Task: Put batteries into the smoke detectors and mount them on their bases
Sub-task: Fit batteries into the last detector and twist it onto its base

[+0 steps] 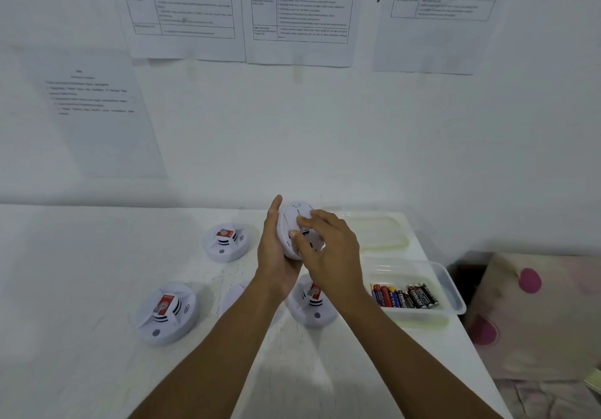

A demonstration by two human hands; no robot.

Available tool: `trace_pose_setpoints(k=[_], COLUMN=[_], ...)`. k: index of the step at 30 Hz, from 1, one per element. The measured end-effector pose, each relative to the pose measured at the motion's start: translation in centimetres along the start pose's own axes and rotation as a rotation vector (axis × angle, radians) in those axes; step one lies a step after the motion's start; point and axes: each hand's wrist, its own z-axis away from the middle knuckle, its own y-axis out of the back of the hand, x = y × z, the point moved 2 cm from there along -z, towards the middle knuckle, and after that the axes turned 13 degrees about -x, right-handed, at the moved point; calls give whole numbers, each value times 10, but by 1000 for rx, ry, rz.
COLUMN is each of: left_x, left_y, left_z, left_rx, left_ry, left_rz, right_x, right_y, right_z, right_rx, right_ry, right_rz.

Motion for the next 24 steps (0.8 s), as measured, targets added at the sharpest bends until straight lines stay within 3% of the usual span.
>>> trace_pose_setpoints(k=[7,11,15,17,21,24], left_x=[0,8,16,18,21,20], left_y=[-4,-2,-6,-8,-3,8], left_z=[1,-1,-9,-11,-16,-15], left_rx=[-24,-39,-74,-115,-116,-177], left_ry=[-123,-57,41,53,-24,12], left_rz=[-242,-401,-688,-763,-787,-871], right_x=[-8,-3,8,12,21,33], right_y=[-6,10,26,29,34,40], right_z=[5,-2,-11,-13,-13,-12], right_rx=[94,-75,-284,-318,-202,-105], right_ry=[-154,-230,-394,-399,-400,-406], right_rz=[-236,-340,-748,-805,-910,-1078])
